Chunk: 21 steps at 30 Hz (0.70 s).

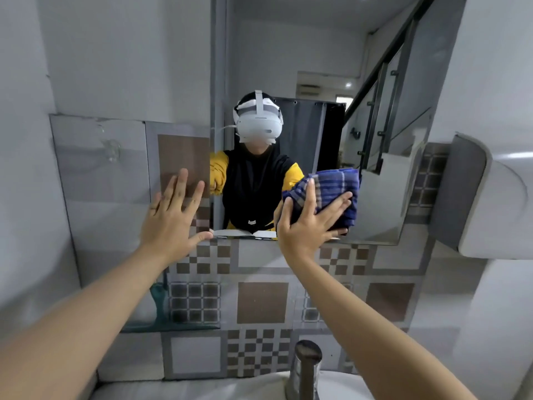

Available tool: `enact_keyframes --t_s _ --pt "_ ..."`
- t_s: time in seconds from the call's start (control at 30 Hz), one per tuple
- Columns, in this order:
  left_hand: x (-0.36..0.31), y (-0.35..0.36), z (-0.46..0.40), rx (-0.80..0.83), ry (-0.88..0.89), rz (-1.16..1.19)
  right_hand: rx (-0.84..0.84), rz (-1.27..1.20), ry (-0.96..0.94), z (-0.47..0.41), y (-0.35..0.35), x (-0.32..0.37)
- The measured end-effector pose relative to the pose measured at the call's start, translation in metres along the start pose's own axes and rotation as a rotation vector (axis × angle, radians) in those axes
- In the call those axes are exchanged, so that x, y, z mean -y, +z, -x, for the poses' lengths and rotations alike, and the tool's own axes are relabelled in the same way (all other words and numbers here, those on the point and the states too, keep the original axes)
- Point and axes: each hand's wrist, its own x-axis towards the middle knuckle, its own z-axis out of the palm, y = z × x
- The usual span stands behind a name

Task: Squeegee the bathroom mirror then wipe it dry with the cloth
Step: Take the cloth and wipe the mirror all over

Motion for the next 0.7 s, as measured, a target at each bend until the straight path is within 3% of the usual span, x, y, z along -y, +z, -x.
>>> enact_keyframes --t_s 0.3,0.57,0.7 --pt "0.008 0.002 0.001 0.042 -0.025 0.041 0.021 0.032 -0.684 0.04 0.039 0.059" --pt "0.01 0.007 0.0 0.005 -0.019 0.046 0.131 0.137 -1.069 0.013 0.015 0.004" --pt "0.007 0.008 0.003 -0.016 -0.023 0.05 0.112 0.207 -1.082 -0.016 -0.012 -0.042"
